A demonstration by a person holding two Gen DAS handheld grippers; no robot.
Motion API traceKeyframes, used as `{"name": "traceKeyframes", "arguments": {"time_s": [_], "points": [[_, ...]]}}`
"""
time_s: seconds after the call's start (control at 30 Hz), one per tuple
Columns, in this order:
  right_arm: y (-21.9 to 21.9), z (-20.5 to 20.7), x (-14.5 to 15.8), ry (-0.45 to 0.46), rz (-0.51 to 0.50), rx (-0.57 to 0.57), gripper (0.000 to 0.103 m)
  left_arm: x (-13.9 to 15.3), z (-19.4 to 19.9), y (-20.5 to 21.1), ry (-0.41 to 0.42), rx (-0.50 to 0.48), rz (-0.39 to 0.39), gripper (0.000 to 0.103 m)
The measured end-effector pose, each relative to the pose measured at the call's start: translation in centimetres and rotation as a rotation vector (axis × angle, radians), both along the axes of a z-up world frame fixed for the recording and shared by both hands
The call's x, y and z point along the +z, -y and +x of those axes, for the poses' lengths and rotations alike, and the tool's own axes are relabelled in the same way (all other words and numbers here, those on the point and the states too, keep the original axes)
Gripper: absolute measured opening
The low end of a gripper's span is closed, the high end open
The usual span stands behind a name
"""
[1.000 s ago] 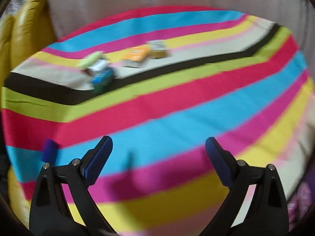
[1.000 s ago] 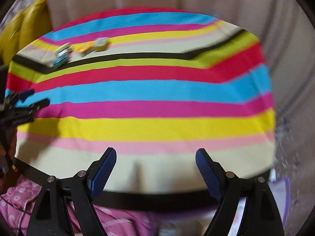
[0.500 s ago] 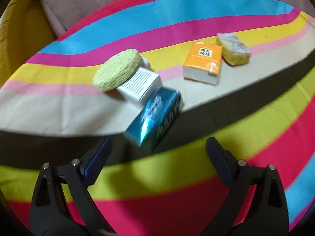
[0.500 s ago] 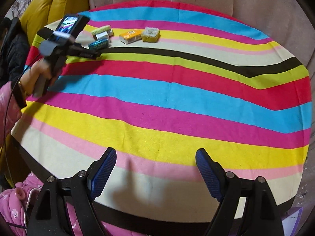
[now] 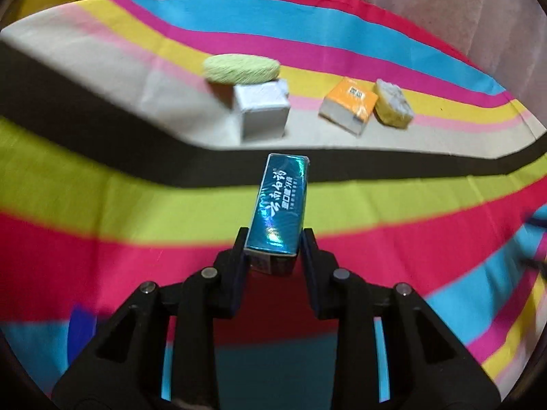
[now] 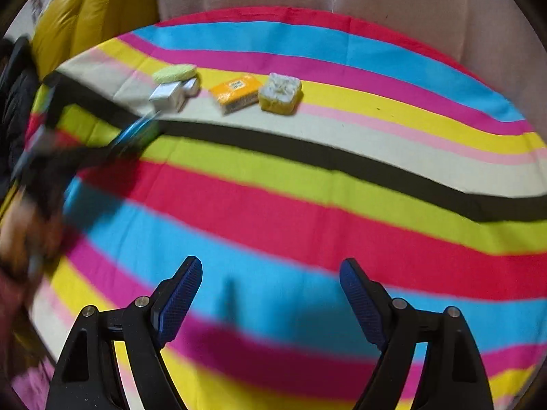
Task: Organize objects
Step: 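Return both tools to the table and grasp the teal box with the left tool, then grasp the white sponge with the right tool while the left tool holds the teal box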
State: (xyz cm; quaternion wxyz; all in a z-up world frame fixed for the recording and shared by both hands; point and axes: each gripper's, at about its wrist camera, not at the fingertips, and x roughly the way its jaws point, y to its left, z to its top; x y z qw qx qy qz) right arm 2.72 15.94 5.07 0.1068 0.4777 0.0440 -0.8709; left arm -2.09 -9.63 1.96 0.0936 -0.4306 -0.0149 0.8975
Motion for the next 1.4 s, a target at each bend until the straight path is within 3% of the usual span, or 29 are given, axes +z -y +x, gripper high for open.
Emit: {"name": "traceKeyframes", "arguments": {"time_s": [0.1, 0.33, 0.4, 0.47, 0.73, 0.8, 0.83, 0.87, 0.97, 1.13, 1.23, 1.4], "points": [[0.6, -4.4, -1.4, 0.005, -0.018, -0.043, 0.084, -0.3, 1.5, 0.5, -0.015, -0.002, -0.027, 0.034], [2.5, -13.0, -4.2, 0.016, -0.037, -0.165, 0.085, 0.0, 0.9, -0.8, -0.018, -0.008, -0.093, 0.036], [3.3, -14.7, -4.4, 0.004, -0.024, -0.173, 0.085, 0.0, 0.9, -0.6, -0.016, 0.006, -0.094, 0.043], [4.0, -16.6, -4.6, -0.004, -0.008, -0.186, 0.085, -0.1, 0.9, 0.2, -0.007, 0.041, -0.084, 0.058], [5.2, -22.8, -5.1, -0.018, 0.019, -0.244, 0.09, -0.3, 0.8, 0.8, 0.007, 0.071, -0.07, 0.072], [5.0, -22.8, -5.1, -0.034, 0.02, -0.244, 0.082, -0.4, 0.8, 0.5, 0.007, 0.07, -0.086, 0.075], [5.0, -22.3, -4.9, -0.066, 0.021, -0.225, 0.049, -0.4, 0.8, 0.5, 0.008, 0.069, -0.088, 0.078], [5.1, -21.8, -4.8, -0.078, 0.027, -0.201, 0.047, -0.4, 0.8, 0.5, 0.01, 0.069, -0.087, 0.08], [5.2, -18.8, -4.5, -0.053, 0.021, -0.122, 0.047, -0.5, 0.7, 0.6, 0.013, 0.069, -0.079, 0.081], [5.1, -9.8, -4.2, -0.074, 0.065, 0.015, 0.047, -0.4, 0.7, 0.5, 0.019, 0.062, -0.081, 0.087], [4.0, -6.7, -4.2, -0.075, 0.048, 0.006, 0.047, -0.4, 0.6, 0.2, 0.024, 0.061, -0.086, 0.091], [2.9, -6.4, -4.2, -0.109, 0.016, -0.046, 0.047, -0.3, 0.2, 0.2, 0.026, 0.065, -0.084, 0.091]]}}
